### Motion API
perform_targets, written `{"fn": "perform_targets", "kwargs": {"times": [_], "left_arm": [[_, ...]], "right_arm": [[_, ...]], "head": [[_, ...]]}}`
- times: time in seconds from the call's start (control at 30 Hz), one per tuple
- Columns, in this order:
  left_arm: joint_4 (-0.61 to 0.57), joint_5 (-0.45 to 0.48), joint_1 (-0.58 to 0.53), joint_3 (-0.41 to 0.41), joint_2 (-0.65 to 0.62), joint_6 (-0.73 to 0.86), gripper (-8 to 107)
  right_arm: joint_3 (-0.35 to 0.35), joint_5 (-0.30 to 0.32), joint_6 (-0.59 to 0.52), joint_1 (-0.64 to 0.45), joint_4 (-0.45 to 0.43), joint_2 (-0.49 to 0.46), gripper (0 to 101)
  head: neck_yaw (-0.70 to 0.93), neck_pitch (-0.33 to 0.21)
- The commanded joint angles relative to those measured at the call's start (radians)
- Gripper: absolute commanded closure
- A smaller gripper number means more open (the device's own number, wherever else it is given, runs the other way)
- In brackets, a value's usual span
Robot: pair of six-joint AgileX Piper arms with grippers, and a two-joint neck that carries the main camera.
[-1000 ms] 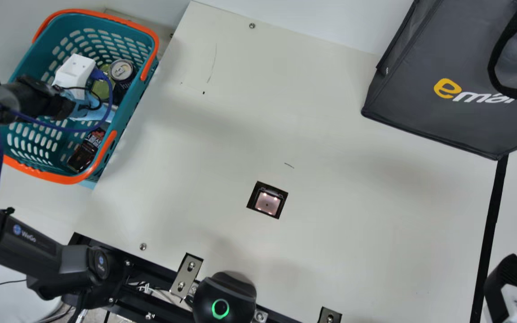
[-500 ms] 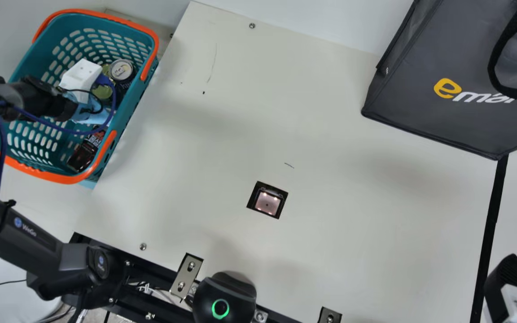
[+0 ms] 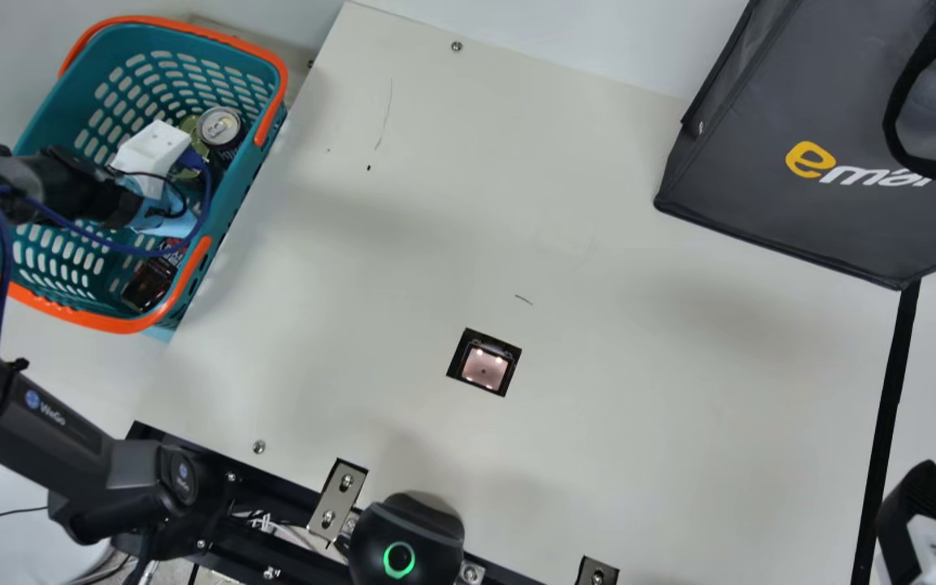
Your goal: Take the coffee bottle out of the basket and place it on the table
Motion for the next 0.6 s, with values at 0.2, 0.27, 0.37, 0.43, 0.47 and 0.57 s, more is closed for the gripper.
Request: {"fn": "perform_targets", "kwargs": {"times": [0.2,0.27,0.37,0.43,0.47,0.57], "left_arm": [[-0.001,-0.007,0.0,0.016,0.003,0.004,9],[-0.01,-0.011,-0.001,0.019,0.004,0.012,9],[-0.031,-0.018,-0.004,0.024,0.008,0.031,9],[-0.047,-0.023,-0.007,0.026,0.011,0.044,9],[-0.053,-0.026,-0.009,0.027,0.013,0.049,9],[-0.072,-0.035,-0.013,0.03,0.02,0.066,9]], "right_arm": [[0.0,0.0,0.0,0.0,0.0,0.0,11],[0.0,0.0,0.0,0.0,0.0,0.0,11],[0.0,0.0,0.0,0.0,0.0,0.0,11],[0.0,0.0,0.0,0.0,0.0,0.0,11],[0.0,0.0,0.0,0.0,0.0,0.0,11],[0.0,0.0,0.0,0.0,0.0,0.0,11]], "head": [[0.004,-0.026],[0.004,-0.026],[0.004,-0.026],[0.004,-0.026],[0.004,-0.026],[0.004,-0.026]]}}
